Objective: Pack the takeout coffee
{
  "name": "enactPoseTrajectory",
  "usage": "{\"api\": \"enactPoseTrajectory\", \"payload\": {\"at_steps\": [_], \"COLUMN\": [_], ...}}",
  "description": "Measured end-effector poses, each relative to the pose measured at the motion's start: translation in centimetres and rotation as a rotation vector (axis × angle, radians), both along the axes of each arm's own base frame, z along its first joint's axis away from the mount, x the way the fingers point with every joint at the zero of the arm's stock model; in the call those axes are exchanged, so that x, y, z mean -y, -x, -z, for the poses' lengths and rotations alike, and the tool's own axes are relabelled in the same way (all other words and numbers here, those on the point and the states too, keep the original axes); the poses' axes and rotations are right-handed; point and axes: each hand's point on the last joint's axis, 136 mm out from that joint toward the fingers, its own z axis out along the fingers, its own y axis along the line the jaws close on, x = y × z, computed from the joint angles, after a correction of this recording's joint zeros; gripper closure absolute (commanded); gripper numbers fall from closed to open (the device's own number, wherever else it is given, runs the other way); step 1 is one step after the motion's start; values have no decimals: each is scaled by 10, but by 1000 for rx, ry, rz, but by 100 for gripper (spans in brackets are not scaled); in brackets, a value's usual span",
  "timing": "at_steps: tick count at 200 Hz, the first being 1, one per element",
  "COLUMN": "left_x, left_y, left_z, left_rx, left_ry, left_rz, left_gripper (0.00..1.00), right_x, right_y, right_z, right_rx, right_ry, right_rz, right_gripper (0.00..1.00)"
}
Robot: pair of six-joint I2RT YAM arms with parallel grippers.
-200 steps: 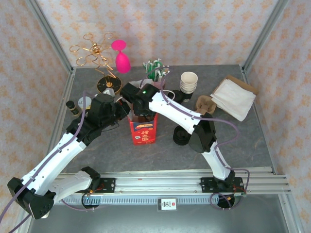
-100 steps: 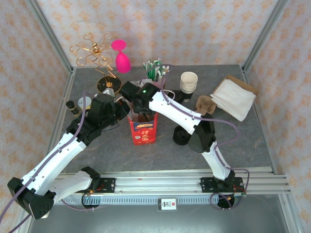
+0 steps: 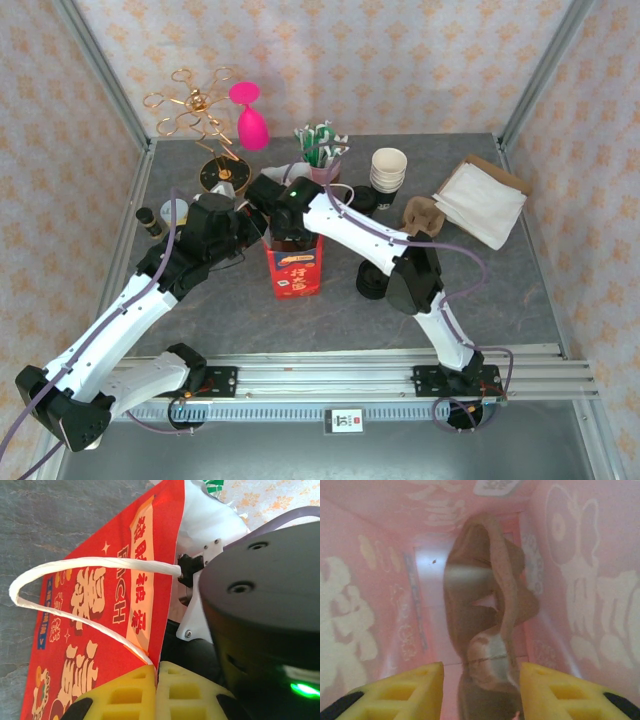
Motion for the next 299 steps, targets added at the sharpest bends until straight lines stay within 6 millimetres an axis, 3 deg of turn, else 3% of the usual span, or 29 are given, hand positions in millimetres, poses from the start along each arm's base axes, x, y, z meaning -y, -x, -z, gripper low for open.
{"api": "enactPoseTrajectory", "payload": {"at_steps": [40,81,114,161,217,299], "left_x": [-2,-2,-2,-2,-1,-1], "left_y": [-1,-2,-5,-8,-8,-8], "left_z": [0,3,5,4,4,9], "left_rx": [1,-7,-10,-2,-3,-18], "left_ry": [-6,-11,-14,-11,-12,-21], "left_rz": [-9,-14,-18,-21,-21,-21], "left_gripper": [100,100,100,100,100,100], "right_x": [25,21,15,-4,1,19], "right_y": [-6,-8,-8,-16,-11,-8], "right_z": [26,35,32,2,4,49], "right_rx": [-11,-5,-11,31,9,-43], "right_ry": [99,88,65,-15,4,82], "right_rz": [30,17,1,-15,-17,-11], "right_gripper": [55,55,55,59,59,59]}}
